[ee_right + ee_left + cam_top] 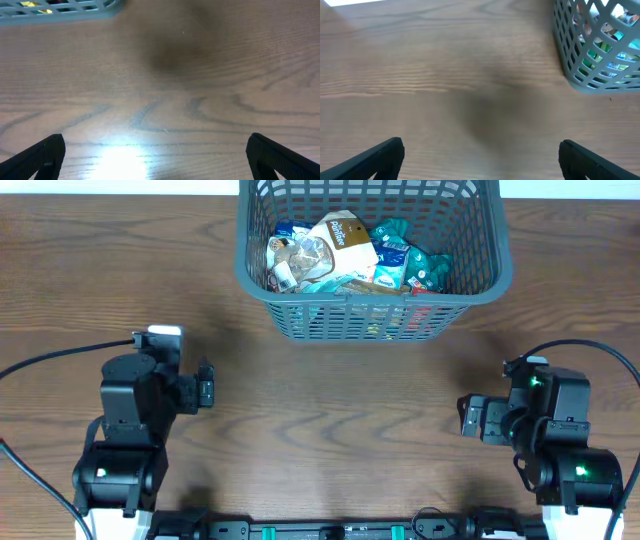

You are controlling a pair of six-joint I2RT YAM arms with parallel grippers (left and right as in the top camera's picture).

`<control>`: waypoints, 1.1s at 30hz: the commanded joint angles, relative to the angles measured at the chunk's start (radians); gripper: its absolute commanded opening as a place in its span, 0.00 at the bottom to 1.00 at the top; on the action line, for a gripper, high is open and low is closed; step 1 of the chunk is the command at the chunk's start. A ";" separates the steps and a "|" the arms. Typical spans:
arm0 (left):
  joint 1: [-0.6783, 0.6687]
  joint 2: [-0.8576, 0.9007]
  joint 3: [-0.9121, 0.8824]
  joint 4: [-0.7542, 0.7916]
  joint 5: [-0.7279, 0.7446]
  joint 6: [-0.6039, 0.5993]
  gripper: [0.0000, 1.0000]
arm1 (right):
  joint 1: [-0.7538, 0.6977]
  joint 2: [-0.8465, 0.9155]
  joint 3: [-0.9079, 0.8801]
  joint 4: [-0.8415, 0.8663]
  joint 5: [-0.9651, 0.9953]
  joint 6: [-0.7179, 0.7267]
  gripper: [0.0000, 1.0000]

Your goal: Pack container

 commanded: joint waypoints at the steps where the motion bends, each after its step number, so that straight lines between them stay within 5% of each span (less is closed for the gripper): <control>1: -0.005 0.010 -0.005 0.005 0.006 0.013 0.99 | 0.011 -0.085 -0.013 0.013 -0.007 0.009 0.99; 14: -0.005 0.031 -0.005 0.005 0.006 0.013 0.99 | 0.087 -0.550 -0.407 0.336 -0.111 -0.013 0.99; 22: -0.005 0.036 -0.005 0.005 0.006 0.013 0.99 | 0.175 -0.590 -0.643 0.742 -0.094 -0.043 0.99; 33: -0.005 0.036 -0.005 0.005 0.006 0.013 0.99 | 0.203 -0.662 -0.731 0.825 -0.009 -0.084 0.99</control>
